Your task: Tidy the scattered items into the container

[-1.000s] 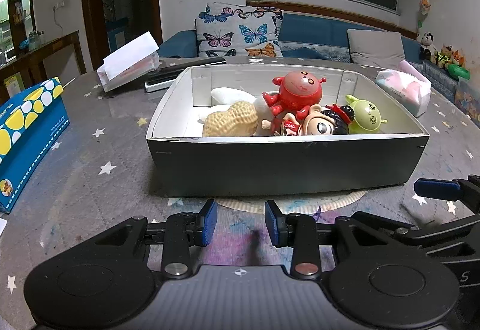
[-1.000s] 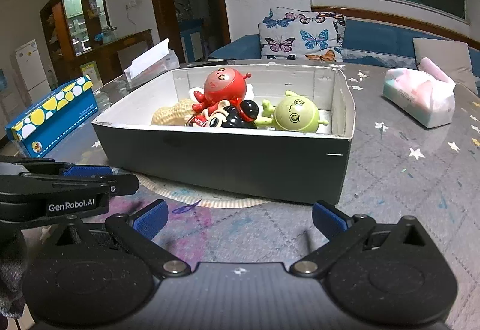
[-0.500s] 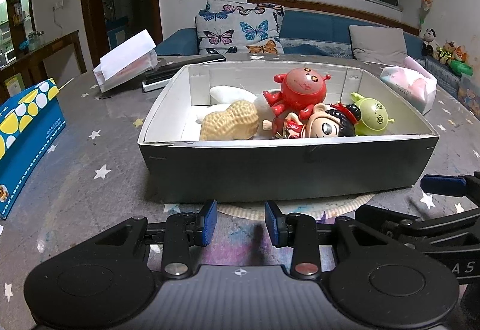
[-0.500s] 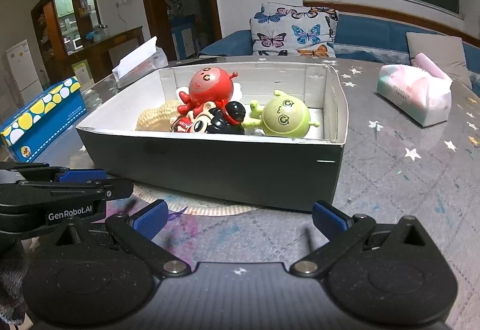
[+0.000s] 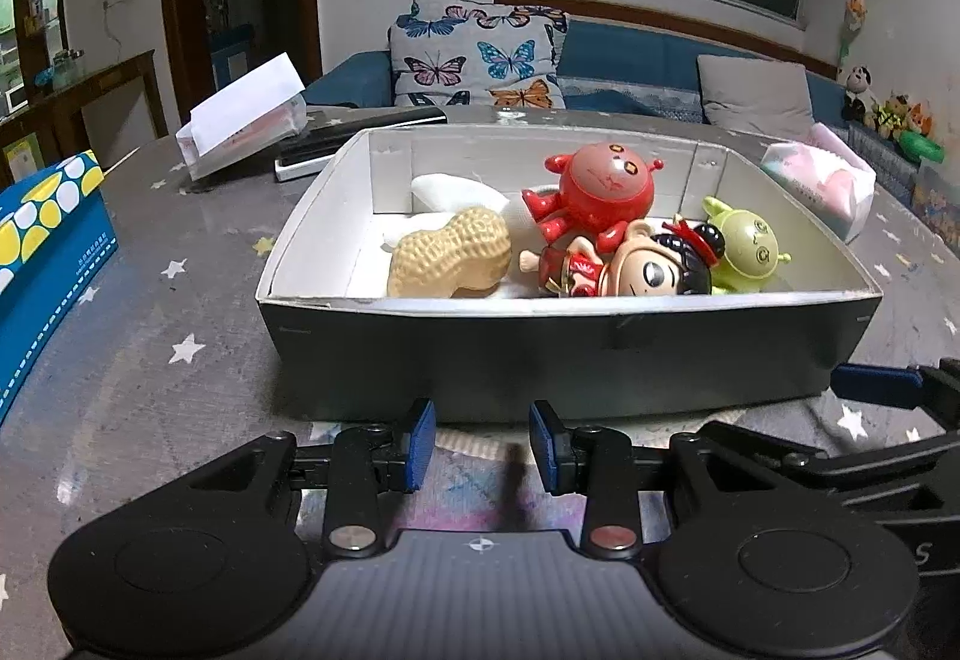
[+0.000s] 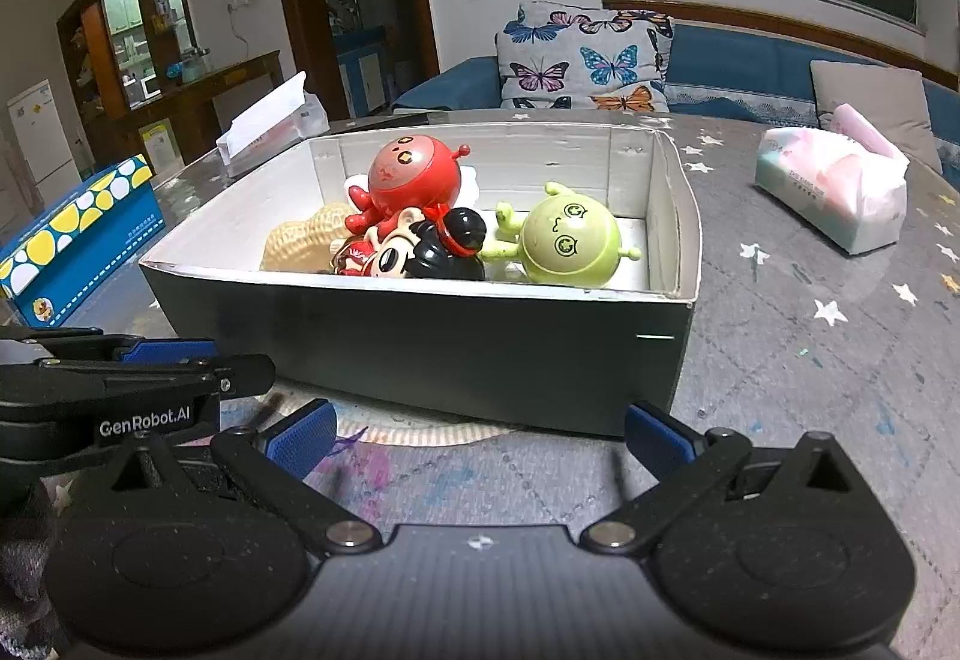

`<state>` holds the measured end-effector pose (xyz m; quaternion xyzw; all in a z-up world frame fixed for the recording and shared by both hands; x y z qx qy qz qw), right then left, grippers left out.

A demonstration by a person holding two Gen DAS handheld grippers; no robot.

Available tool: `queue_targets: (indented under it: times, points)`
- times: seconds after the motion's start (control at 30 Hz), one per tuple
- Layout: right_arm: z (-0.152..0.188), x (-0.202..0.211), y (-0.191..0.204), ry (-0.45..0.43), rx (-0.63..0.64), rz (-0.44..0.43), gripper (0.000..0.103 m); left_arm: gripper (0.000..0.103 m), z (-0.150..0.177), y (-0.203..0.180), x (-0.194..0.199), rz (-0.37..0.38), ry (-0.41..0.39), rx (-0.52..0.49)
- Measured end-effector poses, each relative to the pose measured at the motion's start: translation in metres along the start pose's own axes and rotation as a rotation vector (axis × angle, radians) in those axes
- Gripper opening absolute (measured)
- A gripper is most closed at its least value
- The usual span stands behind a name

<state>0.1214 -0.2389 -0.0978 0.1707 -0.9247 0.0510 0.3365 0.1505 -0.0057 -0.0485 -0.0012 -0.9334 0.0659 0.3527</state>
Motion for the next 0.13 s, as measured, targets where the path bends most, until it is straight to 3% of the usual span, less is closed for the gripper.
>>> queue_targets:
  times: [0.13]
  points:
    - [-0.0002,-0.0012,-0.0003,0.0,-0.001,-0.001,0.103,0.035,-0.0018,-0.0008,0.0001,-0.002,-0.008,-0.004]
Point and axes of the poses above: each gripper's, at about its wrist camera, not at the fingertips, and x roughly against the way its jaws point, y to its left, z to its underside, the point moved 7 cm from there along -x, roughly the way its jaws point, and after that the axes turned 8 degrees about x, right-handed, at the moved point
